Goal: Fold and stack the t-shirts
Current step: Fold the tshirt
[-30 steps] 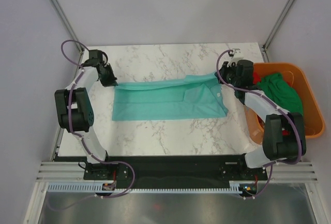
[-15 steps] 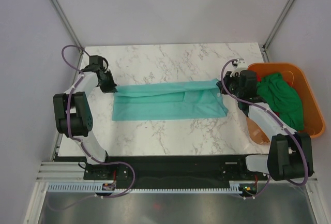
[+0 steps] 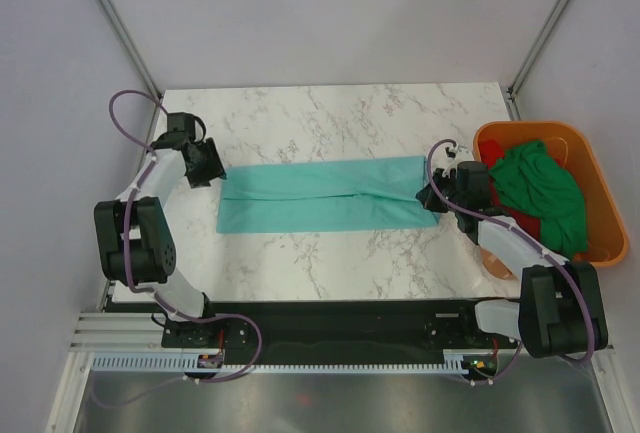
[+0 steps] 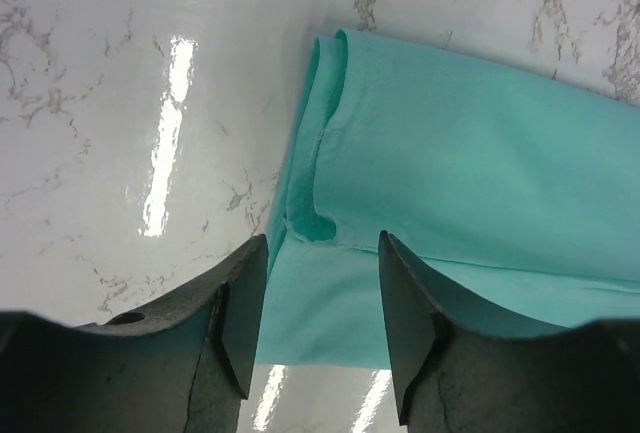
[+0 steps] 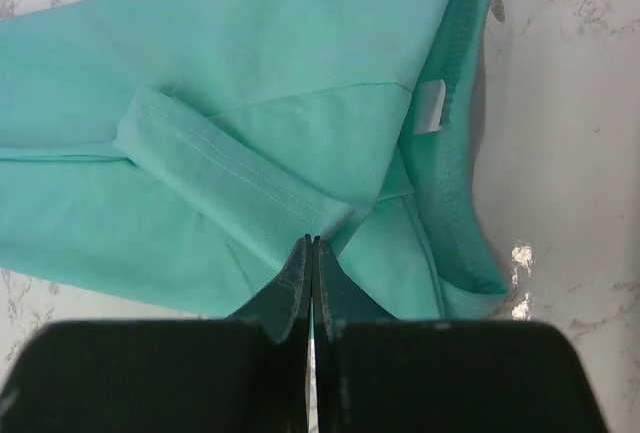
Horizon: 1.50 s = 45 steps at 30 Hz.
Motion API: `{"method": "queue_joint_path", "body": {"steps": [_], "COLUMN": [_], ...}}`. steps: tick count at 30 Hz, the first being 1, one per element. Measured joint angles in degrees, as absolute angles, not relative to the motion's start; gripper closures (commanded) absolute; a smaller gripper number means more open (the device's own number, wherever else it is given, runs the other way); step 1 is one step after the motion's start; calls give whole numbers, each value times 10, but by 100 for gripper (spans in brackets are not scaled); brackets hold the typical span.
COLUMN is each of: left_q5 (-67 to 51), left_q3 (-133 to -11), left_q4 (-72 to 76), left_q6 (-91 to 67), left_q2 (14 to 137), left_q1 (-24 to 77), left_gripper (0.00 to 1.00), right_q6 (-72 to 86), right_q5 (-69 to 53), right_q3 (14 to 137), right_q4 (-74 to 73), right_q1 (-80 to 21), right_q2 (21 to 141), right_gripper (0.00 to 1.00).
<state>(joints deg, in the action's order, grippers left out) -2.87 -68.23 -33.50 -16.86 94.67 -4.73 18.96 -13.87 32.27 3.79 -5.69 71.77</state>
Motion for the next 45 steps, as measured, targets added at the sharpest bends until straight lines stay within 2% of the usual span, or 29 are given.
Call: {"method": "queue_joint_path", "body": {"steps": [8,10,14,16,17,18,32,39,45], "left_q5": [-69,-81,-99,-109,-112,-117,-139,-151,-157], "left_q3": [-675,-675,-676,-679,-682,-688,-785,-894,-994], "left_q4": [-326,-326,-326,-327,-327,-328,-316,-301,-286], "left_q6": [-176,-177,-179,-181,-181,-180,-180,-184,-184], "left_q2": [972,988,1014,1020,1021,1022,1022,1032,1115], "left_q1": [-47,-47,-47,-47,-47,-47,-47,-46,-46], "left_gripper": [47,53,71,89,96,98,98,98,98], "right_q6": [193,193,193,193,193,193,204,209,196], "right_q5": [-136,-136,-136,-136,-136,-136,-116,-114,-117], "right_q3": [323,323,323,323,323,323,335,506,624], "right_q4": [32,29,25,25,25,25,36,73,178], "right_q1": [-57,-57,-57,-57,-57,-57,-58,-58,-58], "right_q2": [715,715,715,716,717,719,730,824,924], "right_gripper": [100,100,100,100,100,100,100,100,100]}}
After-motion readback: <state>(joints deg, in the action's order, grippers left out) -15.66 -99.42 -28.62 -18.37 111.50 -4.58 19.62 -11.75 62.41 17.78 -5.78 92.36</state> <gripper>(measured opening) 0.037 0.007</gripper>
